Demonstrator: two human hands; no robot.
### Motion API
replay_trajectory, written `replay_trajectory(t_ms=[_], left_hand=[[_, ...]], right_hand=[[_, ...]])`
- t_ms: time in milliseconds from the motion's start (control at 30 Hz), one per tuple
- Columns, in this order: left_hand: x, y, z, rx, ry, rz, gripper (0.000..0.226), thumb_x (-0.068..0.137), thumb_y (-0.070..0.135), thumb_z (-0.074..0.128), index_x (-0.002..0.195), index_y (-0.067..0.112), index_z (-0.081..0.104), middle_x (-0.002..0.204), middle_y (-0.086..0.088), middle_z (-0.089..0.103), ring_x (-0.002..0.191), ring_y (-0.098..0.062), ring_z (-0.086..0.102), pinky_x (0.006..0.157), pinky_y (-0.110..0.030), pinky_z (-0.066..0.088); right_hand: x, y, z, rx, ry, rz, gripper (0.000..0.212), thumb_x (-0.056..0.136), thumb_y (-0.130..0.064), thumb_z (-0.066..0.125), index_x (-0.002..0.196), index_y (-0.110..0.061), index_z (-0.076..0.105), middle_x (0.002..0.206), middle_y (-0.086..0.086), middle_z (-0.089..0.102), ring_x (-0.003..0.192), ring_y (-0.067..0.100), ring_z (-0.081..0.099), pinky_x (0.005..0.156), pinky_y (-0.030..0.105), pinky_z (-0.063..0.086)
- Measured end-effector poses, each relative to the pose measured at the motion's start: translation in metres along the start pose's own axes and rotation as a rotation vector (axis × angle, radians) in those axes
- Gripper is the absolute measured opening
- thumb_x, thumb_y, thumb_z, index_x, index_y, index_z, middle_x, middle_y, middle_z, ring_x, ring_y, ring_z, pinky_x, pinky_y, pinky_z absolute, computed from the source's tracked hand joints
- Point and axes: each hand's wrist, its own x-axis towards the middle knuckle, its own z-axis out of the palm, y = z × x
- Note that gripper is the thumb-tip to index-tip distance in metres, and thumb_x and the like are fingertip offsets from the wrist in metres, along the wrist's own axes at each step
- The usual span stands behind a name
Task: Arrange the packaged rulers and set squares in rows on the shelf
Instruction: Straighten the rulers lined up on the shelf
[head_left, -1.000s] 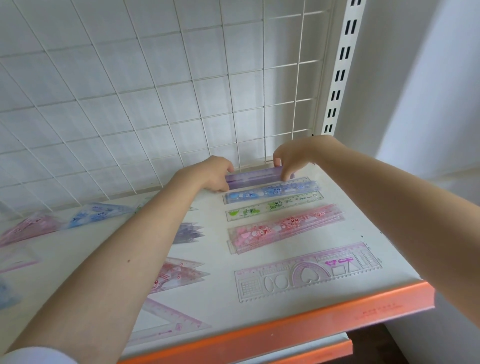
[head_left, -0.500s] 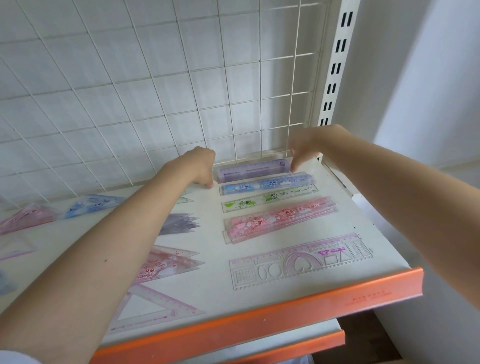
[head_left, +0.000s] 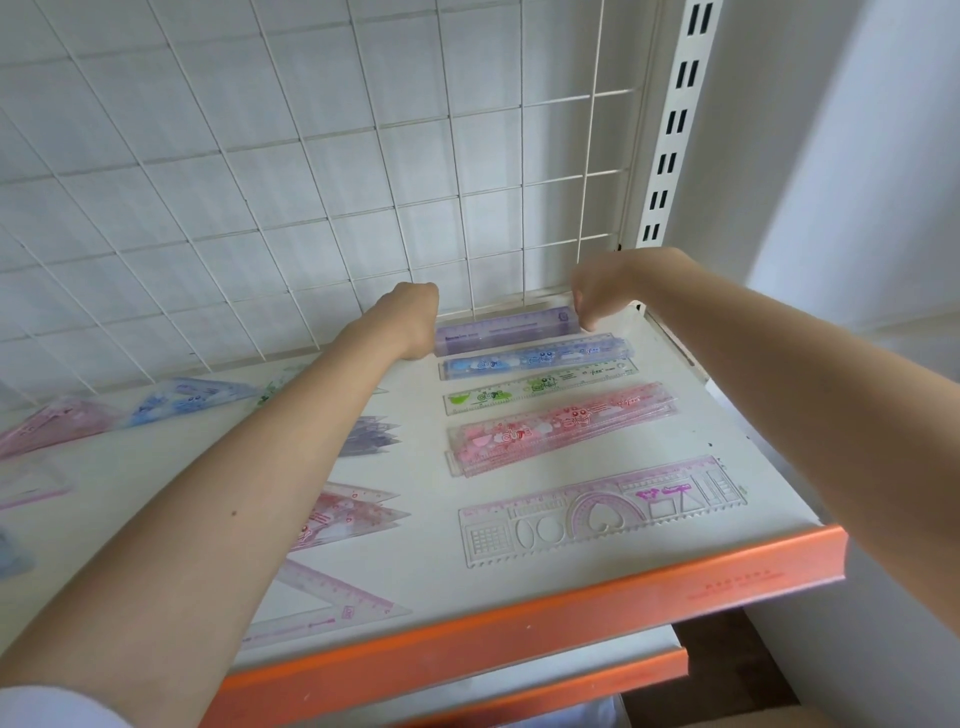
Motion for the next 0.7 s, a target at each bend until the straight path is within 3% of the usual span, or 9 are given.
replay_trajectory(t_ms=[100, 233, 600, 700], left_hand=[[-0.001, 0.001, -0.001, -0.012, -0.008, -0.038, 0.045, 0.085, 0.004, 0.055, 0.128, 0.002, 0.044, 0.128, -0.018, 0.046, 0.11, -0.032, 0.053, 0.084, -0.035, 0.046], [-0.001, 0.004, 0.0, -0.038, -0.005, -0.067, 0.049, 0.085, 0.001, 0.056, 0.132, 0.001, 0.042, 0.133, -0.018, 0.042, 0.115, -0.032, 0.051, 0.087, -0.033, 0.046], [0.0, -0.007, -0.002, -0.094, -0.022, 0.002, 0.051, 0.085, 0.006, 0.059, 0.133, 0.003, 0.042, 0.135, -0.018, 0.04, 0.118, -0.033, 0.049, 0.097, -0.037, 0.045], [0.0, -0.01, -0.003, -0.103, -0.034, 0.039, 0.048, 0.085, 0.006, 0.059, 0.131, 0.003, 0.044, 0.134, -0.017, 0.042, 0.117, -0.032, 0.05, 0.097, -0.036, 0.045]], right_hand=[[0.0, -0.001, -0.001, 0.013, 0.001, -0.001, 0.009, 0.08, -0.016, 0.062, 0.078, -0.013, 0.053, 0.093, 0.01, 0.061, 0.083, 0.028, 0.058, 0.072, 0.033, 0.048], [-0.004, -0.005, -0.002, 0.046, 0.008, 0.027, 0.025, 0.082, -0.007, 0.05, 0.062, -0.014, 0.035, 0.068, 0.007, 0.043, 0.058, 0.02, 0.038, 0.053, 0.027, 0.03], [-0.012, -0.013, 0.0, -0.001, 0.052, 0.111, 0.03, 0.086, -0.005, 0.041, 0.06, -0.014, 0.031, 0.066, 0.002, 0.035, 0.056, 0.017, 0.032, 0.056, 0.03, 0.031], [-0.011, -0.014, 0.001, -0.015, 0.052, 0.106, 0.03, 0.088, -0.007, 0.043, 0.06, -0.011, 0.037, 0.069, 0.005, 0.042, 0.06, 0.02, 0.039, 0.057, 0.031, 0.034]])
